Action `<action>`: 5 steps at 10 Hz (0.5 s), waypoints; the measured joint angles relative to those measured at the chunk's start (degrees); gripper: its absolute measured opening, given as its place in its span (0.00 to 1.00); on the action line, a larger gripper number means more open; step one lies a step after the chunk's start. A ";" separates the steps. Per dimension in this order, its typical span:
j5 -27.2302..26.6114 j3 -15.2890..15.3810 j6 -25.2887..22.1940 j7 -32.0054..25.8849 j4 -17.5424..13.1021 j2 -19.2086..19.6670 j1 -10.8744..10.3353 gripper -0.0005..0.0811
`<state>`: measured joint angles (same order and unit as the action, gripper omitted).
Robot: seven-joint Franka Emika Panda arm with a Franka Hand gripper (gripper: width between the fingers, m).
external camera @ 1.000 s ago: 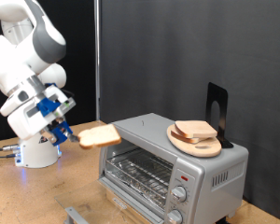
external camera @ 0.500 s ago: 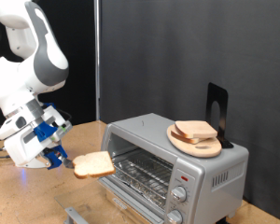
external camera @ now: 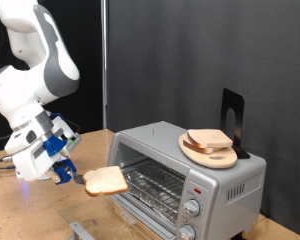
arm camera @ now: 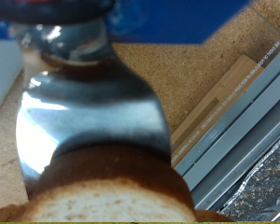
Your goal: Make a piece of toast with the oven
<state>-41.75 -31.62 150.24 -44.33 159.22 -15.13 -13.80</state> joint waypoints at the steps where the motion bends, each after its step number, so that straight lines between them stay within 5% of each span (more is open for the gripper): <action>1: -1.90 0.34 1.08 -0.49 -0.28 0.92 -1.40 0.53; 5: -4.87 3.32 3.03 -0.44 -1.71 3.61 -5.70 0.53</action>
<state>-46.62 -28.31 153.27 -44.77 157.51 -11.52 -19.50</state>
